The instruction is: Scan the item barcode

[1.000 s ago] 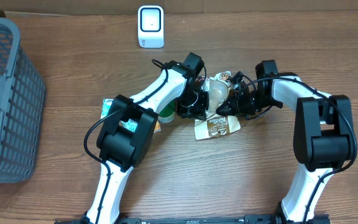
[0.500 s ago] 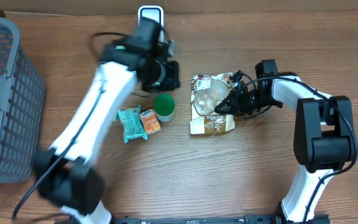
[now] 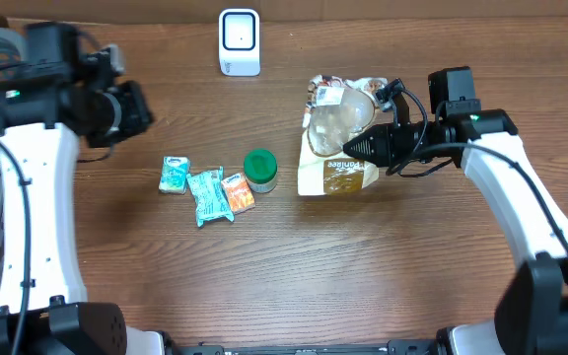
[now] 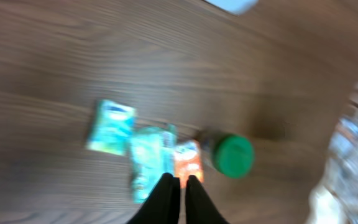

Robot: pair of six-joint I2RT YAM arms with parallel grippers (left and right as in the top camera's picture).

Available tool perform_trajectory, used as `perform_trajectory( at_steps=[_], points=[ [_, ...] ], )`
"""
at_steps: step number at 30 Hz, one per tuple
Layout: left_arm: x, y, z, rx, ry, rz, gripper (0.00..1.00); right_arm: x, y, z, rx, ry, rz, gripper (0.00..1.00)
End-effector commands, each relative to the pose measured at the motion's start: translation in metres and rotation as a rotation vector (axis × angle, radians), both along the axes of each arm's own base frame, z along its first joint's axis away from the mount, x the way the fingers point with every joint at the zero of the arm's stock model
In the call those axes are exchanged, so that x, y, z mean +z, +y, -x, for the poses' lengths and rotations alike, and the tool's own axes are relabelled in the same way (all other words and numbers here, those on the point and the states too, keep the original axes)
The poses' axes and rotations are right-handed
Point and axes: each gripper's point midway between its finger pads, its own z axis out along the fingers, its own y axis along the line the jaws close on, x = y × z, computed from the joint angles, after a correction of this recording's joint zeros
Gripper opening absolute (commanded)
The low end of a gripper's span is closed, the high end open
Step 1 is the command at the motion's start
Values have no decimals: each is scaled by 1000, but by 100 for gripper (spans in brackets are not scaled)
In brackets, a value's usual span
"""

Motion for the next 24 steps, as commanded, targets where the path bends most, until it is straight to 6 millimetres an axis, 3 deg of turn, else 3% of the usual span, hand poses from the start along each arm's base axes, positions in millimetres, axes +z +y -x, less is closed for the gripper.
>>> perform_trajectory(
  at_steps=[1, 3, 7, 12, 14, 19, 24],
  points=[
    [-9, 33, -1, 51, 17, -31, 11, 44, 18, 22, 92, -153, -28, 4],
    [-12, 42, -1, 73, 28, -29, 15, 58, 27, 35, 129, -196, -33, 4],
    [-18, 49, -2, 89, 44, -43, 34, 77, 41, 55, 191, -265, -45, 4],
    [-19, 49, -2, 90, 43, -42, 70, 89, 46, 67, 212, -299, -54, 4],
    [-19, 49, -2, 90, 44, -41, 100, 87, 45, 67, 207, -287, -49, 4],
    [-19, 49, -2, 90, 43, -42, 100, 66, 28, 46, 24, -213, 109, 4],
    [-19, 49, -2, 90, 43, -42, 100, 68, 21, 26, -79, -207, 244, 4]
  ],
)
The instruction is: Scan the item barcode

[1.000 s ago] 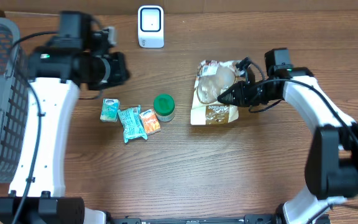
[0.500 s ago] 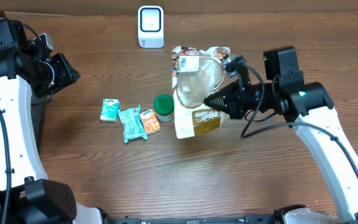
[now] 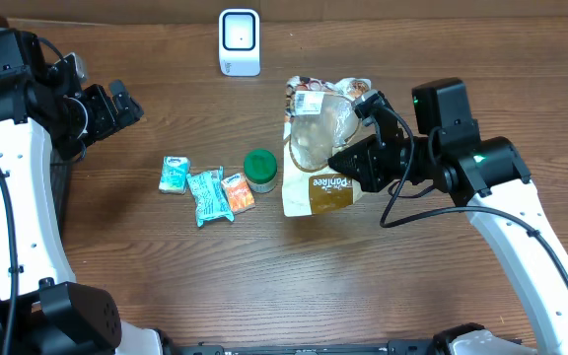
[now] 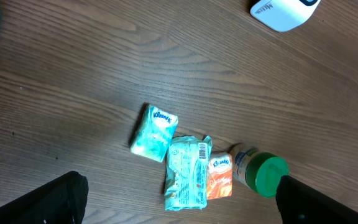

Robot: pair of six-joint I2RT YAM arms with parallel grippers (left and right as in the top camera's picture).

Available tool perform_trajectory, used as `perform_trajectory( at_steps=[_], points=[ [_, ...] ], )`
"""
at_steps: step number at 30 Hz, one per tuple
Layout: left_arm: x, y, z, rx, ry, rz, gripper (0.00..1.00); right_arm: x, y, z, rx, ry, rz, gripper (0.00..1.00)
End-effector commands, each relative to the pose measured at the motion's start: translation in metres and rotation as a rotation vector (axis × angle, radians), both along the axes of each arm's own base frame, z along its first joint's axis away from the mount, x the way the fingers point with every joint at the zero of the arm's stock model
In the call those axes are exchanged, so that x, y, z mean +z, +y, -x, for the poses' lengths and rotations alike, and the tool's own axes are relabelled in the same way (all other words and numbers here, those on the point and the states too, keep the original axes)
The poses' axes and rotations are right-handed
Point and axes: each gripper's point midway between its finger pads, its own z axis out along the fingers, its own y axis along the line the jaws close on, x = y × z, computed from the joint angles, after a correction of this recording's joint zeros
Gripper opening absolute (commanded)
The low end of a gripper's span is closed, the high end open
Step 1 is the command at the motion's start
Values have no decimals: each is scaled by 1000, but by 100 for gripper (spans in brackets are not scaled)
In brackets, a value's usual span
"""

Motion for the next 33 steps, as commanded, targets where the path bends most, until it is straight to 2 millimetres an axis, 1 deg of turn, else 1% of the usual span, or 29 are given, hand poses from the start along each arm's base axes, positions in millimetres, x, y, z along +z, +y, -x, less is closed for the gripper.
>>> perform_trajectory(
  at_steps=[1, 3, 5, 7, 10, 13, 16, 18, 20, 23, 27, 29, 33],
  points=[
    [-1, 1, -1, -10, 1, -10, 99, 21, -5, -29, -112, -64, 92, 4],
    [-1, 1, -1, -10, 1, -10, 100, 30, -3, -43, -130, -75, 126, 4],
    [-1, 1, -1, -10, 1, -10, 99, 43, -1, -64, -155, -97, 174, 4],
    [-1, 1, -1, -10, 1, -10, 99, 61, 3, -93, -191, -151, 234, 4],
    [-1, 1, -1, -10, 1, -10, 99, 76, 8, -125, -252, -235, 313, 4],
    [-1, 1, -1, -10, 1, -10, 100, 86, 5, -165, -365, -387, 441, 4],
    [-1, 1, -1, -10, 1, -10, 100, 88, 1, -190, -422, -518, 568, 4],
    [-1, 1, -1, -10, 1, -10, 100, 83, 8, -202, -364, -592, 648, 4],
    [-1, 1, -1, -10, 1, -10, 99, 71, 17, -217, -266, -676, 747, 4],
    [-1, 1, -1, -10, 1, -10, 100, 52, 25, -240, -176, -770, 900, 4],
    [-1, 1, -1, -10, 1, -10, 100, 28, 33, -267, -104, -873, 1100, 4],
    [-1, 1, -1, -10, 1, -10, 100, 17, 39, -279, -92, -912, 1164, 4],
    [-1, 1, -1, -10, 1, -10, 100, -12, 54, -299, -45, -979, 1283, 4]
  ],
)
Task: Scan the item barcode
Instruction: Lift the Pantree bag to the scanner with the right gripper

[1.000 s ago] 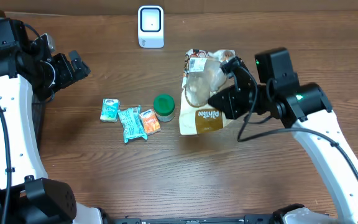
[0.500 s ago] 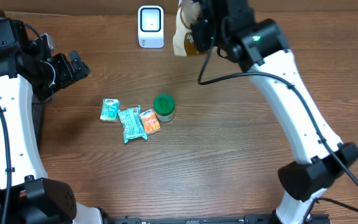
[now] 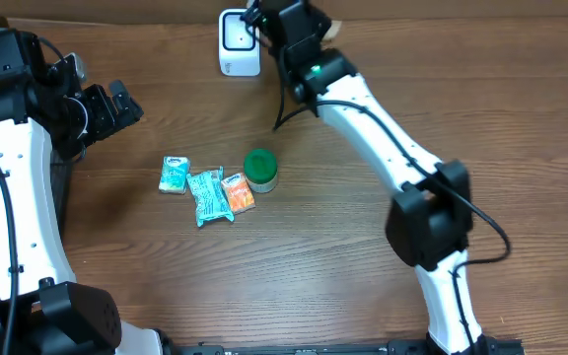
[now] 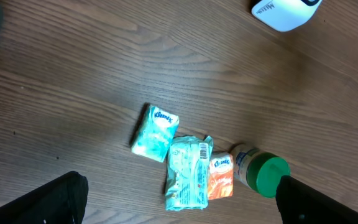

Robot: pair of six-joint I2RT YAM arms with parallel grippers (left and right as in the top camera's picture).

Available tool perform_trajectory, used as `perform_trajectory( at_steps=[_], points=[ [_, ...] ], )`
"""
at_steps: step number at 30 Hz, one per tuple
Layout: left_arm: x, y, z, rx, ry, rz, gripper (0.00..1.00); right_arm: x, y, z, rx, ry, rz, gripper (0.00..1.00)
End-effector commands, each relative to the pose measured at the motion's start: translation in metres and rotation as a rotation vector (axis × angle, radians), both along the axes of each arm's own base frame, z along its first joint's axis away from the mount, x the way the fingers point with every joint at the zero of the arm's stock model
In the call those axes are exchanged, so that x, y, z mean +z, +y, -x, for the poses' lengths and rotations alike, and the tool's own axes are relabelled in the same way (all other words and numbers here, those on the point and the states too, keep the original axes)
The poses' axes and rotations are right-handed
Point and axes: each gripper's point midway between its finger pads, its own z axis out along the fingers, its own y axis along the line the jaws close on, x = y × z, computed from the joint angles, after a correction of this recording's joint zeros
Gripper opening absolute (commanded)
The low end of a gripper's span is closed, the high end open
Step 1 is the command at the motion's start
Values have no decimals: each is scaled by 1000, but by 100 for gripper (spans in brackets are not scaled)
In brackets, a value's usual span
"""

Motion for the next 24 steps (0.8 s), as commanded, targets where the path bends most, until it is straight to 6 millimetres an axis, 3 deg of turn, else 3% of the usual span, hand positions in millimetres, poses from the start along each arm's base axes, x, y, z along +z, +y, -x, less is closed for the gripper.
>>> perform_trajectory(
  at_steps=[1, 10, 17, 24],
  points=[
    [-1, 0, -1, -11, 0, -7, 100, -7, 3, -12, -3, -53, 226, 4],
    [-1, 0, -1, -11, 0, -7, 99, -70, 26, -22, 72, -25, 422, 4],
    [-1, 0, -1, -11, 0, -7, 100, -72, 25, -19, 39, -25, 438, 4],
    [-1, 0, -1, -11, 0, -7, 100, -72, 42, -10, 67, -30, 442, 4]
  ],
)
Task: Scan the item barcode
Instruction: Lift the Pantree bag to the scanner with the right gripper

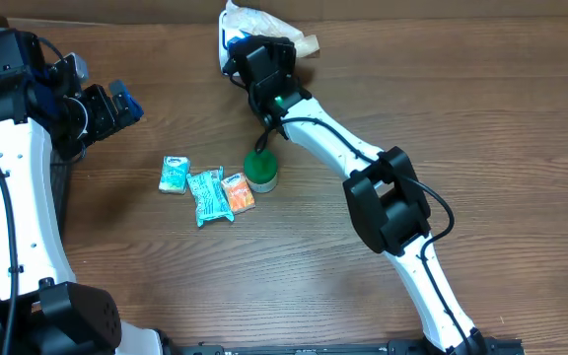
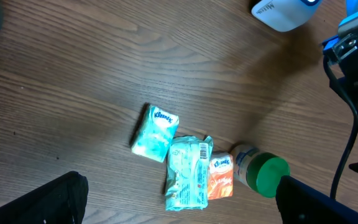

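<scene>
A crumpled white and brown snack bag [image 1: 262, 22] hangs at the table's far edge, over the white barcode scanner [image 2: 279, 12]. In the overhead view the bag and my right wrist cover the scanner almost entirely. My right gripper [image 1: 251, 37] is stretched to the back and shut on the bag; its fingers are mostly hidden under the wrist. Part of that arm [image 2: 356, 93] enters the left wrist view. My left gripper [image 1: 126, 104] [image 2: 179, 190] hovers at the left, jaws wide apart and empty, looking down at the small items.
A row of small items lies mid-table: a teal Kleenex pack [image 2: 155, 132], a teal packet [image 2: 188, 172], an orange pack [image 2: 220, 178] and a green-lidded jar [image 2: 263, 173]. A grey basket sits at the far left edge.
My right gripper has shifted a little left and nearer, and the bag now covers the scanner in the overhead view. The right arm now shows in the left wrist view. The left arm is unchanged.
First my right gripper held the bag on the table right of the jar, and my left gripper was shut above the small packs. Then the left was open at the left side and the bag sat nearer the centre. Later the right arm reached the scanner, now holding the bag over it.
</scene>
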Robot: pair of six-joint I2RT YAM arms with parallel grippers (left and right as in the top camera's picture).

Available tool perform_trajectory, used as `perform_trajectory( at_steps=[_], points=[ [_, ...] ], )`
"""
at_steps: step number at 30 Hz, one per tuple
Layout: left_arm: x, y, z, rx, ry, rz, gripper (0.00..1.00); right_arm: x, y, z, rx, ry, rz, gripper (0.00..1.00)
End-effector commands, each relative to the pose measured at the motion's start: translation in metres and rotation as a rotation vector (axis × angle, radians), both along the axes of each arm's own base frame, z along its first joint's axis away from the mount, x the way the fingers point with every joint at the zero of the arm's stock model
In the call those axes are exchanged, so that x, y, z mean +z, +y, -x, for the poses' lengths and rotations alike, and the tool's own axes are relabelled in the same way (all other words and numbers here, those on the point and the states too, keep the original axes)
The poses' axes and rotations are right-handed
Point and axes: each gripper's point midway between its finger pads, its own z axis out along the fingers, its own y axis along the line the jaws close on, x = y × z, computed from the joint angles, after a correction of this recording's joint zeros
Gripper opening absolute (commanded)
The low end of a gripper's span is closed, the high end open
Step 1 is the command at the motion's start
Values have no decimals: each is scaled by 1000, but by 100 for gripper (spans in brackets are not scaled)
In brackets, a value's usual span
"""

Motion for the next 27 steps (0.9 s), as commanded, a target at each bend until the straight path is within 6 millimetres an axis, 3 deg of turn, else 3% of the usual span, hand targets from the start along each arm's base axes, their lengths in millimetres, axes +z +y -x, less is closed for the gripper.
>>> perform_trajectory(
  at_steps=[1, 7, 14, 20, 21, 27],
  points=[
    [-1, 0, -1, -11, 0, -7, 100, 19, 15, 4, 13, -39, -12, 4],
    [-1, 0, -1, -11, 0, -7, 99, 32, 17, 6, 8, -61, -49, 4],
    [-1, 0, -1, -11, 0, -7, 99, 112, 10, 24, -22, -130, -270, 4],
    [-1, 0, -1, -11, 0, -7, 100, 179, 0, 80, 22, 17, -614, 4],
    [-1, 0, -1, -11, 0, -7, 99, 203, -7, 107, 34, 111, -805, 4],
    [-1, 0, -1, -11, 0, -7, 100, 236, -53, 181, -13, 431, -1166, 4]
  ],
)
